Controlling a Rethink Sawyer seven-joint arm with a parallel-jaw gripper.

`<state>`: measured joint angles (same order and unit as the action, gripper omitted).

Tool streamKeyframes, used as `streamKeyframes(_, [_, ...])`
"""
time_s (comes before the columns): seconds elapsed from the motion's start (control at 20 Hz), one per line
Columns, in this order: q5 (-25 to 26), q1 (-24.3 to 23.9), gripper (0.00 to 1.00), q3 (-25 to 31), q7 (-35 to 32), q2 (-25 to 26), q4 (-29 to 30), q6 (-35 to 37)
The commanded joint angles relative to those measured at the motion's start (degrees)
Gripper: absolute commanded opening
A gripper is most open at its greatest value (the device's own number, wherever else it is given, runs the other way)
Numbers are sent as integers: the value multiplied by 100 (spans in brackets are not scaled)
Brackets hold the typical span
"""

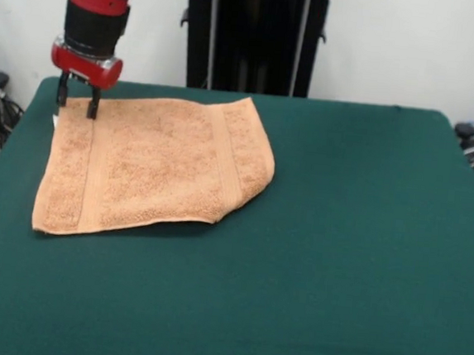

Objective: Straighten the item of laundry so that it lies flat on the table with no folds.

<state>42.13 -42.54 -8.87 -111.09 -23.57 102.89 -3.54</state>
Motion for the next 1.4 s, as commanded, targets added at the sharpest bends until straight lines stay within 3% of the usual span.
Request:
streamKeyframes(0.05, [217,260,100,-103,-291,748,-234,217])
streamKeyframes(0.85, [-520,719,100,530,-732,159,421,492])
streamKeyframes(1.4, [-1256,1207,100,550,-1013,-160,834,417])
